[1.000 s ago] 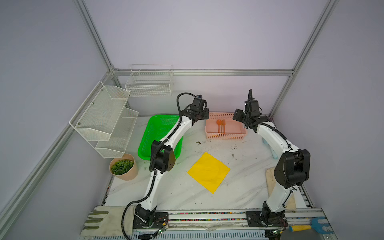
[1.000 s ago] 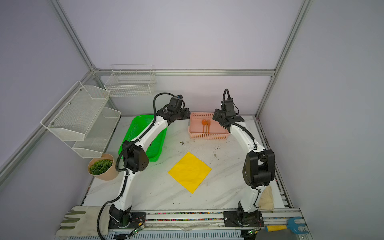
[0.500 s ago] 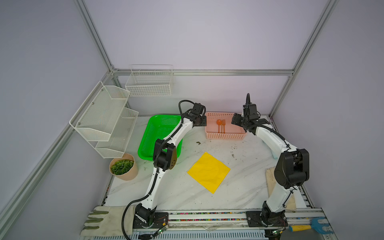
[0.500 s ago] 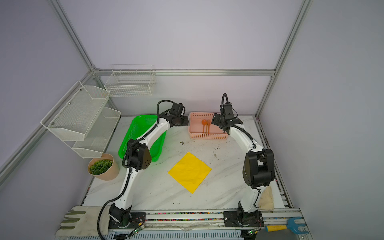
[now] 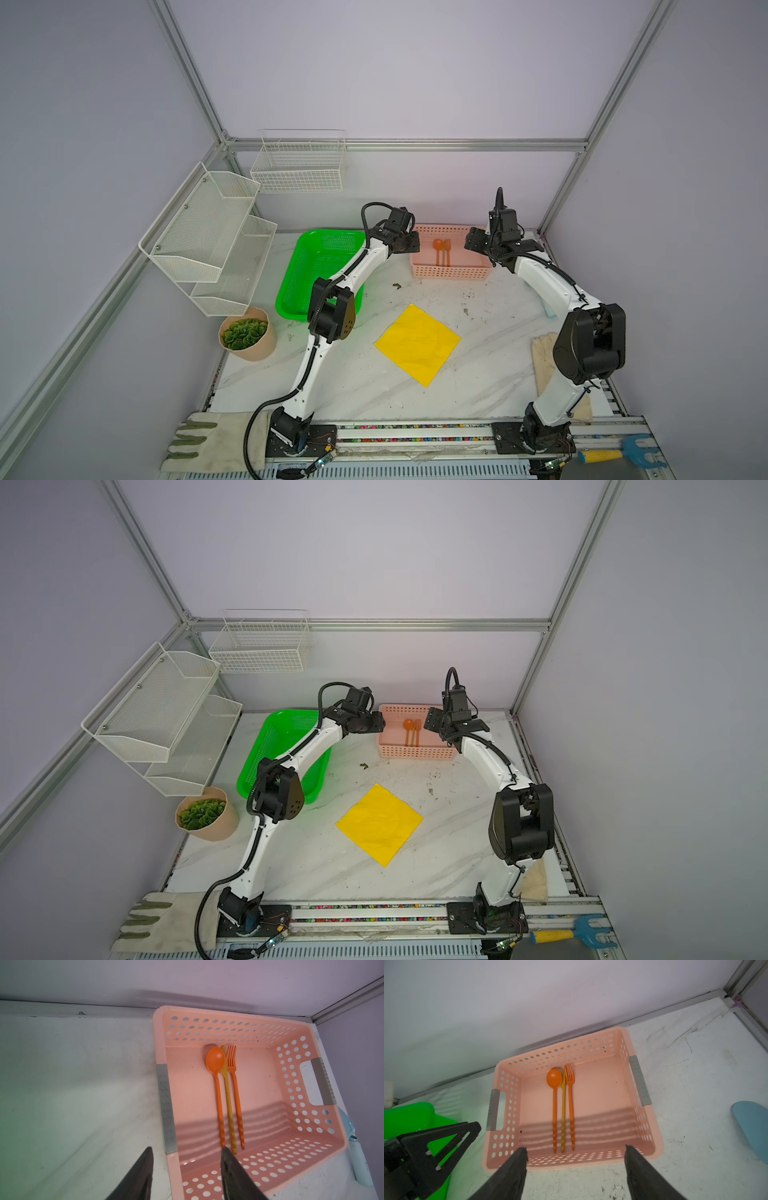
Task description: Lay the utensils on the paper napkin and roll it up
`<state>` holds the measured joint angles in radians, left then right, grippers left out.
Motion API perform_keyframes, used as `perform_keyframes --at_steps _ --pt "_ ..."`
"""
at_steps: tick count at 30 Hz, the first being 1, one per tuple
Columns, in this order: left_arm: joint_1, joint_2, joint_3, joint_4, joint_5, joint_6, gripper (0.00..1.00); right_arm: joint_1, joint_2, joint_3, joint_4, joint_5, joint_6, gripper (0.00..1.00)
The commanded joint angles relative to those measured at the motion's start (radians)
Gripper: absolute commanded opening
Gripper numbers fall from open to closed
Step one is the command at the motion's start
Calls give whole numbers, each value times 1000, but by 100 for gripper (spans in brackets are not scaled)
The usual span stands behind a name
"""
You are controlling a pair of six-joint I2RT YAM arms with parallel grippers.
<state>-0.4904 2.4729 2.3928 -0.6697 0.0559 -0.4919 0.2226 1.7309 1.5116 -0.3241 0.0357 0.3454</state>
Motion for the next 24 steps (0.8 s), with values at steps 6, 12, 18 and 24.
perform_keyframes --at_steps 6,12,18,24 --pt "-22 23 -47 30 -39 -22 46 1 -99 -41 15 3 24 76" --pt "-29 16 -68 30 -89 -17 45 1 -137 -67 14 5 26 76" --pt "-31 -57 -141 49 -140 -34 54 1 -166 -105 26 3 29 76" --pt "-23 -62 -163 76 -132 -22 52 0 -174 -124 37 -8 30 76"
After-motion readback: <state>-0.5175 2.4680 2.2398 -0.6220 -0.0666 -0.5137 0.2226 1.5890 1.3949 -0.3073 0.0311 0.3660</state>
